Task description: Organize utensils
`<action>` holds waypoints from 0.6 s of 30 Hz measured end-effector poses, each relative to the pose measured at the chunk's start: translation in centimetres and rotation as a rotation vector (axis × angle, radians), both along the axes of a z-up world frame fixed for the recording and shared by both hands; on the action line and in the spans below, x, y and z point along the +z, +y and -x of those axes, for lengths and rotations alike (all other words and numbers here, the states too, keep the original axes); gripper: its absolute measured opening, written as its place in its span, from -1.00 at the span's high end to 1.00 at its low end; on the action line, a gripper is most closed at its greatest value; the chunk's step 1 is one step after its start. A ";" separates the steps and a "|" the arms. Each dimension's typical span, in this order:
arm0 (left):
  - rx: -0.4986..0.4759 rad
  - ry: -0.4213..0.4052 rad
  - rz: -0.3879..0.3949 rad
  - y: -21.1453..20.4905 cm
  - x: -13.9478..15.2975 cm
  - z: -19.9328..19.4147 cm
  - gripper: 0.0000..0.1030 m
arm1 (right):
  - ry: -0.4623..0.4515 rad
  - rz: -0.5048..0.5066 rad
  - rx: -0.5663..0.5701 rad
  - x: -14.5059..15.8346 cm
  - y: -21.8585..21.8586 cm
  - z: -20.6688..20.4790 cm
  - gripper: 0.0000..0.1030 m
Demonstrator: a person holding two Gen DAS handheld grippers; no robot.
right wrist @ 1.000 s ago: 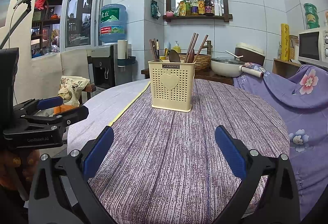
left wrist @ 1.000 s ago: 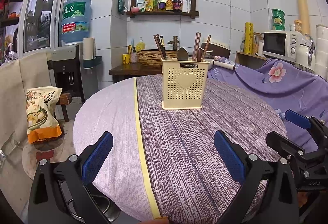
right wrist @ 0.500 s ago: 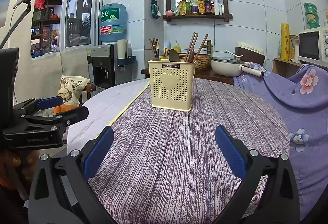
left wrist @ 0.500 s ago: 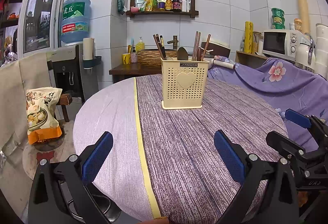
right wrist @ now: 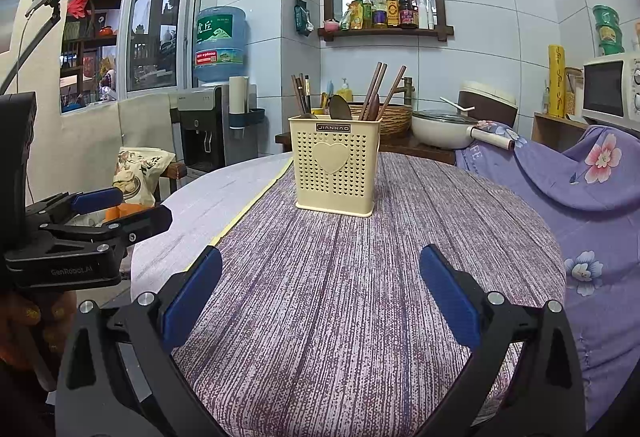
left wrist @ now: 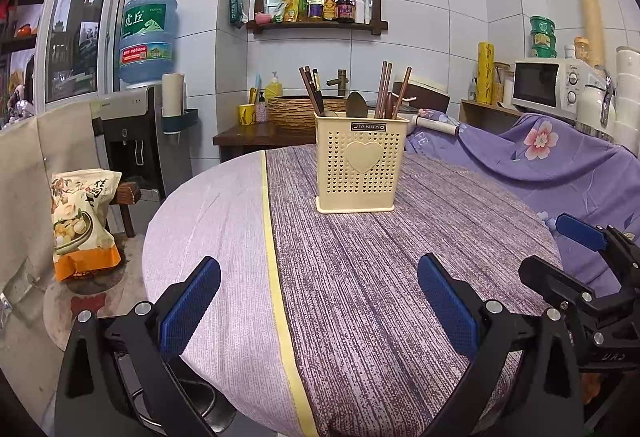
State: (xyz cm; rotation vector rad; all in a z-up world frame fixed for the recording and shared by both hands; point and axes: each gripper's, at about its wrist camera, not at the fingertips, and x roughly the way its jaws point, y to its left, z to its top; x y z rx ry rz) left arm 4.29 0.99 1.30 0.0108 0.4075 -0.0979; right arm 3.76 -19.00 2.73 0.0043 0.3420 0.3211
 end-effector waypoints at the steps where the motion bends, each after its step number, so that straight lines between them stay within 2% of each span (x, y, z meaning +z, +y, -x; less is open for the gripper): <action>1: -0.002 0.001 -0.001 0.0 0.0 0.0 -0.88 | -0.001 0.001 0.000 0.0 0.0 0.0 -0.89; 18: -0.004 0.006 -0.006 0.2 -0.2 -0.1 -0.88 | 0.002 0.005 0.000 0.0 -0.1 -0.1 -0.89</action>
